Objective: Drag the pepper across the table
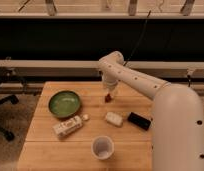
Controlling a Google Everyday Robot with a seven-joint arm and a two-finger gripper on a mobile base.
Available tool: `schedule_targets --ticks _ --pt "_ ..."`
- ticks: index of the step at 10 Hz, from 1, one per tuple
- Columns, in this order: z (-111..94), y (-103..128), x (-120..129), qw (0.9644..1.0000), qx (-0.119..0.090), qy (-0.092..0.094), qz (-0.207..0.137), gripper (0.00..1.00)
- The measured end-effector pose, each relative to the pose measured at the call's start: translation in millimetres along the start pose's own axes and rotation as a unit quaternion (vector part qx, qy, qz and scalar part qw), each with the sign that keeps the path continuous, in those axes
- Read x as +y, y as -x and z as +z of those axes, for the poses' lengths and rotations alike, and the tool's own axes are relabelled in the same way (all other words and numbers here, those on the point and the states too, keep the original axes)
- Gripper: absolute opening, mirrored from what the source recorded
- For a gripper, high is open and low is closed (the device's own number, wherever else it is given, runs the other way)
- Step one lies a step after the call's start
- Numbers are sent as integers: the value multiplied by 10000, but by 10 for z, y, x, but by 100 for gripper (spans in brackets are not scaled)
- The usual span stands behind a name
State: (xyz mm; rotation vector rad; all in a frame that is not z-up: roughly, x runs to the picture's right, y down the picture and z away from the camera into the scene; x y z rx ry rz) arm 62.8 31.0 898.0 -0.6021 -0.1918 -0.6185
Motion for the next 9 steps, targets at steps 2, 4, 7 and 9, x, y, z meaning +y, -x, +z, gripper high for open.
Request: schedule_targets --ticks 2,4,7,9 --pt "209 -46 6 10000 -1 43 2 67" --pt "353 -82 -8 10000 1 16 -9 80" --pt "484 -136 -17 10000 25 27 -21 80" --pt "648 -154 -42 10000 44 65 -27 80"
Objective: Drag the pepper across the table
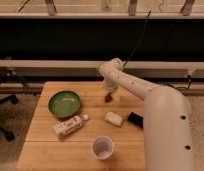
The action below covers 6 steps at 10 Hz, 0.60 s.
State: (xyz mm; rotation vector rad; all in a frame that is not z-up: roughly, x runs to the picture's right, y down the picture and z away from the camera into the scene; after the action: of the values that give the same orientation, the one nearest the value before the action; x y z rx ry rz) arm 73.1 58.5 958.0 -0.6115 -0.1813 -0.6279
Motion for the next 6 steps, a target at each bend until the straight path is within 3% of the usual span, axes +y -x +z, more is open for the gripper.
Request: schedule_targets --ticks 2,4,6 --pt "68 64 0 10000 8 27 -11 80" --pt "-55 80 1 10000 54 45 -3 75" --pt "-435 127 -20 9999 108 92 -16 52"
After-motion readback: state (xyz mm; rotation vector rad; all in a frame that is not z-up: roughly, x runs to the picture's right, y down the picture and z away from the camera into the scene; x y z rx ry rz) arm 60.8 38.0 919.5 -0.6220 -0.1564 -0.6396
